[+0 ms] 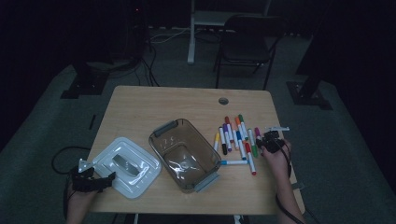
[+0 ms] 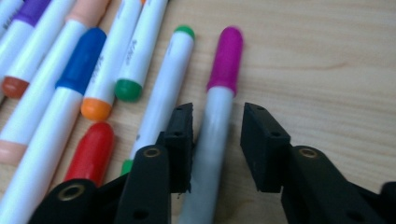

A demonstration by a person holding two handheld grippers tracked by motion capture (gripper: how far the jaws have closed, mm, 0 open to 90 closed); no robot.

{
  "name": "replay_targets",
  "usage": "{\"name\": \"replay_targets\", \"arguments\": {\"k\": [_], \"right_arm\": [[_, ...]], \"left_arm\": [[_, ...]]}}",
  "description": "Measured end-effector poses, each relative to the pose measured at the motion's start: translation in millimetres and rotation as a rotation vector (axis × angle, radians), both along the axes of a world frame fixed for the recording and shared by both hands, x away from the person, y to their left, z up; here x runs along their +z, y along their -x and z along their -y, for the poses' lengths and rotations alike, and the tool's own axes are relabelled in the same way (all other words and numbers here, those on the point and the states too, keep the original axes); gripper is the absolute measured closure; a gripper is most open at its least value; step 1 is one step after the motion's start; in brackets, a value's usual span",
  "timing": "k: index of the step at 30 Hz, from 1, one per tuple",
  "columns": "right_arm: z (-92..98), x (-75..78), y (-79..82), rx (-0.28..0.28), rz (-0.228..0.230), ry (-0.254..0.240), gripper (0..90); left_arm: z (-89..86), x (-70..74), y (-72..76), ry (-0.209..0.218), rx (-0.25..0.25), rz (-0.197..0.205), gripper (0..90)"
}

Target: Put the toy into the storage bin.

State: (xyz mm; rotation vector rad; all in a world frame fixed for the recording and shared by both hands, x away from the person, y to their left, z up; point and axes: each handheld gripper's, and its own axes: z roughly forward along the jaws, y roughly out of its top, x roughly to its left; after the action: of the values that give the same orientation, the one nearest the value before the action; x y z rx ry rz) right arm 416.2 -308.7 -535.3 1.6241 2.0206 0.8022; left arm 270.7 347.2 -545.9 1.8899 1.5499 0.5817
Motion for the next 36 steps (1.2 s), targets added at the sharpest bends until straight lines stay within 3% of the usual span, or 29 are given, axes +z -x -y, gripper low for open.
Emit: {"name": "replay_targets", "arguments": {"k": [7, 16, 19, 25, 36], "right_arm": [[2.4, -1.5, 2.3, -0.011, 0.021, 0.017, 76.0], [4.8, 2.5, 0.8, -0.018, -0.025, -0.017, 76.7], [6.1, 5.4, 3.3, -0.024, -0.021, -0.034, 76.7], [4.7, 20.5, 8.6, -0.013, -0.008, -0.059, 76.7], [-10.5, 61.4, 22.7, 0.02, 0.039, -0.07, 76.7]], "left_arm": [[0.1, -0.1, 0.0, 0.0, 0.0, 0.001, 0.4], [0.2, -0.1, 0.0, 0.0, 0.002, 0.001, 0.4], [0.2, 0.0, 0.0, 0.0, 0.002, 0.0, 0.4], [0.2, -0.1, -0.1, 0.0, 0.002, 0.001, 0.4], [0.2, 0.0, 0.0, 0.0, 0.002, 0.001, 0.5]]}}
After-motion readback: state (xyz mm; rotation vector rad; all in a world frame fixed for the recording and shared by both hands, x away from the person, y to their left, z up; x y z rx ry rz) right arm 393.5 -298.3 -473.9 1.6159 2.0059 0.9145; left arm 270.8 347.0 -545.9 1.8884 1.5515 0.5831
